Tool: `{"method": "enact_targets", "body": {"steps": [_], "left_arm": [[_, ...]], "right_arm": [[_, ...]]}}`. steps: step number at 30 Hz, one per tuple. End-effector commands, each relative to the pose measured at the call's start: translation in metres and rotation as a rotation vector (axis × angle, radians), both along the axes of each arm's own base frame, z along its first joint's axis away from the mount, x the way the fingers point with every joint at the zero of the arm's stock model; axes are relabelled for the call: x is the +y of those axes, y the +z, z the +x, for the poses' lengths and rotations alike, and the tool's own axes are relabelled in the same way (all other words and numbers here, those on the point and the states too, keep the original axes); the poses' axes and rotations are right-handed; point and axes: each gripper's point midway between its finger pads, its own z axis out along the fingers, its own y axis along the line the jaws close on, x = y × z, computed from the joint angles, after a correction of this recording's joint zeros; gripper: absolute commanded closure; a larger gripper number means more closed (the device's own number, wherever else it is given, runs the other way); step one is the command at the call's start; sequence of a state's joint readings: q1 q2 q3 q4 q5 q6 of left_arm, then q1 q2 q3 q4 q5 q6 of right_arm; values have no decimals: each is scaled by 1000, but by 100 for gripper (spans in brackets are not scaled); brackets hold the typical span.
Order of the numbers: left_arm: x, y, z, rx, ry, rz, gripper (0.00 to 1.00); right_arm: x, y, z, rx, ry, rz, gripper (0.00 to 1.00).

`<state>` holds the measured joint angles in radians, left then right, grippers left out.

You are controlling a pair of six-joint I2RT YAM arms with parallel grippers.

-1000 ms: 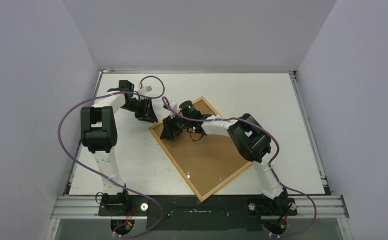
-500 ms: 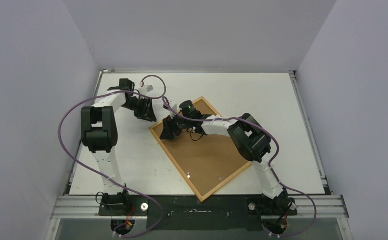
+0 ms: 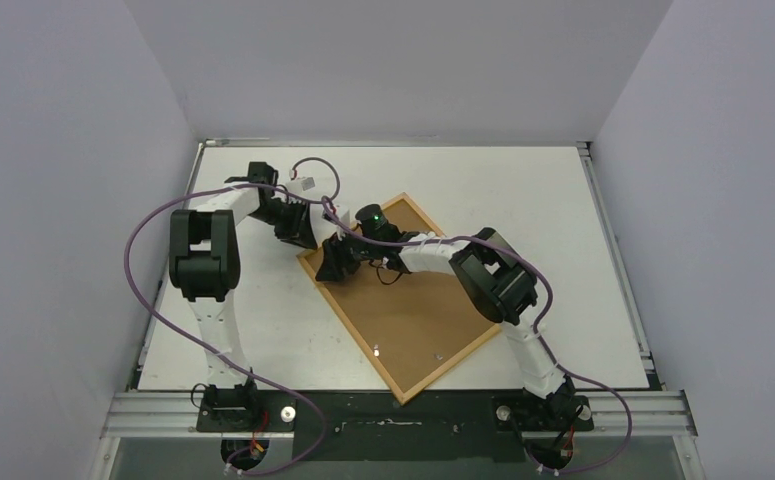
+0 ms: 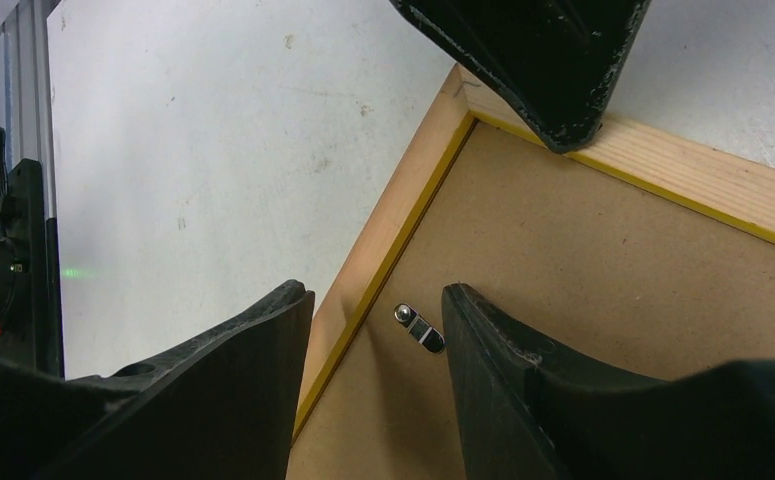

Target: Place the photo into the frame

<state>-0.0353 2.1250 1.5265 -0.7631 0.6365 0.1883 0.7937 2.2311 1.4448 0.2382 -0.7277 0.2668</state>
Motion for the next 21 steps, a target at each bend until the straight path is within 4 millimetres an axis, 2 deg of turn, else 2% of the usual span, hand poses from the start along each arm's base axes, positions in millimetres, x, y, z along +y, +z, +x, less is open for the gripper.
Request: {"method": "enact_targets", "body": {"steps": [1,13,21], "left_arm": [[2,-6,-4,9,-13,14,78],[2,-11,-5,6,-5,43,86],[-2,-12,-6,7,-12,50,89]], "right_arm": [[6,1,-5,-17,34,25,49],[-4,-5,-27,2,39,-7,51],[-8,2,-31,-8,19,-12,52]]}}
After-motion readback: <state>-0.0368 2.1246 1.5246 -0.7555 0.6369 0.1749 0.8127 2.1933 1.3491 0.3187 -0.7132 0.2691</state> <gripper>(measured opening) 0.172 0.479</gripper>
